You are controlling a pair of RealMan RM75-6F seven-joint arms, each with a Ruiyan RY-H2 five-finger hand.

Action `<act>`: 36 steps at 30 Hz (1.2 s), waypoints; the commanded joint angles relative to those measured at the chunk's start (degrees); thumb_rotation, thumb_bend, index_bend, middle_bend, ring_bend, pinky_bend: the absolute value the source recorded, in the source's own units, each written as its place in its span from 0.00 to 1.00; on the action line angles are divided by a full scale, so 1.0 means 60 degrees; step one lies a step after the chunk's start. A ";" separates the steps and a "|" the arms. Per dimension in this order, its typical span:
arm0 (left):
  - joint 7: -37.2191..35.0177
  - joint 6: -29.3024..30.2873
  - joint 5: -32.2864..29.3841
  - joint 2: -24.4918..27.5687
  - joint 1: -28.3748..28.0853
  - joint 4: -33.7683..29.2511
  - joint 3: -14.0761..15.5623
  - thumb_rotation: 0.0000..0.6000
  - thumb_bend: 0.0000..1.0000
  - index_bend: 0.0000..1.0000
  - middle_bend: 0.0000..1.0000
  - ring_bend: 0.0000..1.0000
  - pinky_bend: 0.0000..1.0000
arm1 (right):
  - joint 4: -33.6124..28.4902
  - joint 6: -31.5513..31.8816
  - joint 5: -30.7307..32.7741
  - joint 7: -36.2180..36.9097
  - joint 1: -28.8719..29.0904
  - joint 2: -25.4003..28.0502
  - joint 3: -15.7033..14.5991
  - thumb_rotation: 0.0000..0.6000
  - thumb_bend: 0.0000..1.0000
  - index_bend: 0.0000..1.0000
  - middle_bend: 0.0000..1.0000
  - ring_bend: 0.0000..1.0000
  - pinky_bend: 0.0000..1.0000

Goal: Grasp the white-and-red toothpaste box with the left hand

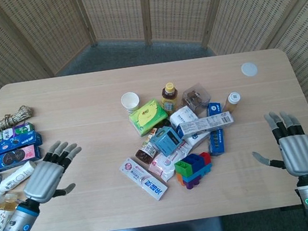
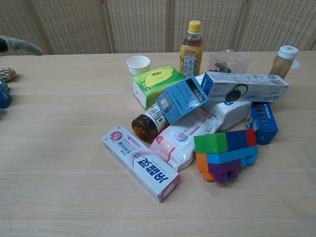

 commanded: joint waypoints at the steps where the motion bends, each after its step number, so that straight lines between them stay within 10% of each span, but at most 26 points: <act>1: 0.0075 -0.0822 0.0098 -0.0518 -0.0675 0.0339 -0.0047 1.00 0.25 0.12 0.16 0.07 0.00 | -0.0095 0.0075 -0.0017 -0.0067 -0.0068 0.0098 -0.0015 0.00 0.19 0.00 0.03 0.00 0.00; 36: 0.0907 -0.3110 -0.1385 -0.4495 -0.2777 0.2684 0.0294 1.00 0.25 0.15 0.19 0.09 0.00 | -0.0238 0.0406 0.0052 0.0138 -0.0506 0.0456 0.0027 0.00 0.19 0.00 0.03 0.00 0.00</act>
